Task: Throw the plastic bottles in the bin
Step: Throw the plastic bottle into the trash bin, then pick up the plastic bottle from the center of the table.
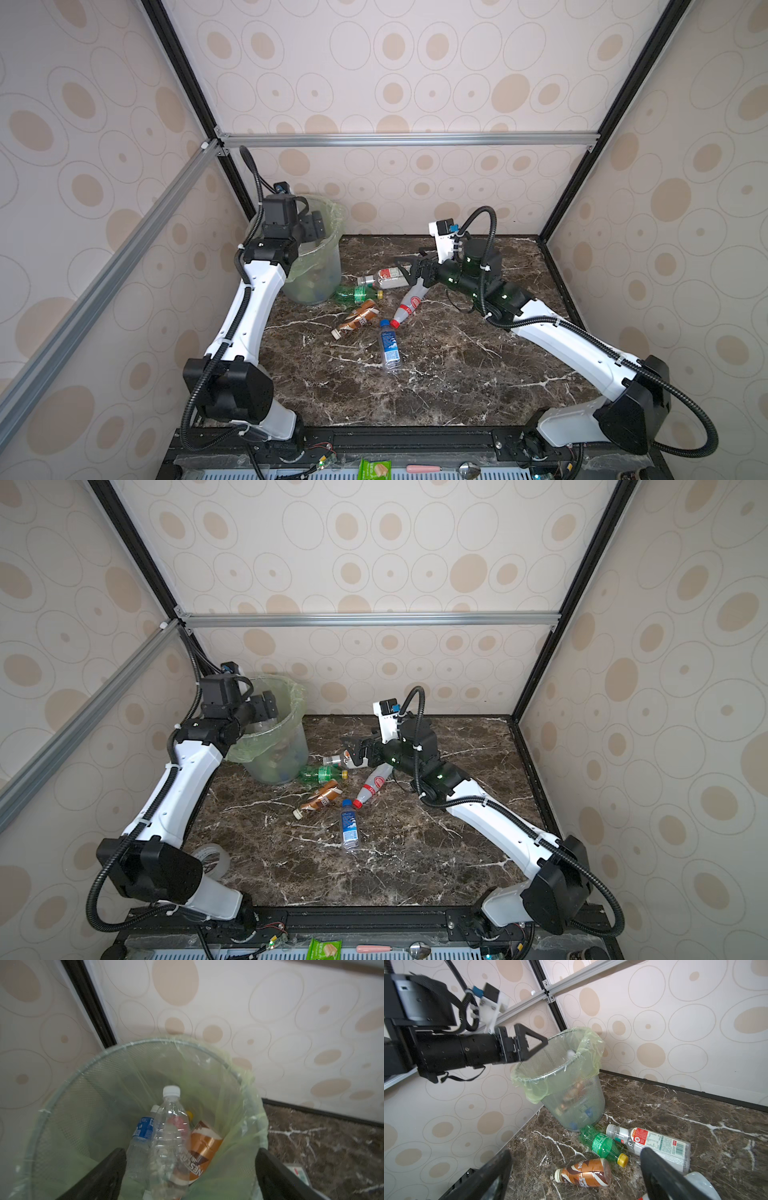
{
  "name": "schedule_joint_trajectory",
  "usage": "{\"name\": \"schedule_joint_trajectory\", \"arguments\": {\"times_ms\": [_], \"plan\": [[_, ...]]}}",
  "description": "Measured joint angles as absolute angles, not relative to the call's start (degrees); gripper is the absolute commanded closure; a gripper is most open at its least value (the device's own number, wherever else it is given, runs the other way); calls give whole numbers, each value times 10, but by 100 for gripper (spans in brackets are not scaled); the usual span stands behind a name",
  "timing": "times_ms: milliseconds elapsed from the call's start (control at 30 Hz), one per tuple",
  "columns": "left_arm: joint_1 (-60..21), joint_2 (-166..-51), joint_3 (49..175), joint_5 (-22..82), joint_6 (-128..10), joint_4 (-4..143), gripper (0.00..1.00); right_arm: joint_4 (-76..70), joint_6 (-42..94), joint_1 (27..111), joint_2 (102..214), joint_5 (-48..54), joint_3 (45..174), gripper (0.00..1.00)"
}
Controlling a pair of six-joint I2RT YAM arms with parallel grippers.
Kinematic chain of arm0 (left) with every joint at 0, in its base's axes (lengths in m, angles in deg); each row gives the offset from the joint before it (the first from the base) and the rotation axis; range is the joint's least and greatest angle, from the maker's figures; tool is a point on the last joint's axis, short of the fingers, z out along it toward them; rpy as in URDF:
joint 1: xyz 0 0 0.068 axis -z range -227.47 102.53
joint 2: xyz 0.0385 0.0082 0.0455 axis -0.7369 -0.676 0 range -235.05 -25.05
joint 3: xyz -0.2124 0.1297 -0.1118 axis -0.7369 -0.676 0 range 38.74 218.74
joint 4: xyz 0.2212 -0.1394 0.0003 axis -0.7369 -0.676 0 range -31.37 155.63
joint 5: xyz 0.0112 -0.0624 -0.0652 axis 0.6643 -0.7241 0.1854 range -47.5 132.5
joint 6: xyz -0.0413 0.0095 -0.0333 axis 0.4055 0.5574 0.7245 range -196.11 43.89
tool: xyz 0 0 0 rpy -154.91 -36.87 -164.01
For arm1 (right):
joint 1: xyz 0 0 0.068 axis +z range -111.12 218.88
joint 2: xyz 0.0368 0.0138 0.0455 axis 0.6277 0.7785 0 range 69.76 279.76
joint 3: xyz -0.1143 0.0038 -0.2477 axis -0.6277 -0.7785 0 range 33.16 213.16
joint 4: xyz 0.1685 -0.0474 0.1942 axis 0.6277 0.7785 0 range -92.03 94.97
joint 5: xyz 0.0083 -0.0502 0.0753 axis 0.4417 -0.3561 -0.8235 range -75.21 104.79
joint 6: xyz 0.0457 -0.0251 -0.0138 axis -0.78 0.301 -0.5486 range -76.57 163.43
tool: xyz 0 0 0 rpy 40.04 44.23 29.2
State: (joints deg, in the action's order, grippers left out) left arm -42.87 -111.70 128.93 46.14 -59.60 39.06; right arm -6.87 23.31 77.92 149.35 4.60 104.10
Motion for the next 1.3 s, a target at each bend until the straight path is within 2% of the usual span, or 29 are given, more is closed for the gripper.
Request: {"name": "schedule_joint_trajectory", "arguments": {"times_ms": [333,500,733,900,1067,1300], "plan": [[-419,-1025,1287,399,-561,424,1,-60,228,779,1496,67,1041,1],[-386,-1000,1264,375,-541,453,1,-29,217,779,1507,106,1041,1],[-307,-1006,1207,350,-514,484,1,15,203,779,1518,133,1028,1],[-257,-1027,1159,323,-490,511,1,14,188,780,1521,138,959,1],[-237,-1045,1111,302,-463,527,1,21,173,806,1538,150,896,1],[-231,-1065,1109,290,-443,548,1,4,147,873,1556,167,851,5]]}}
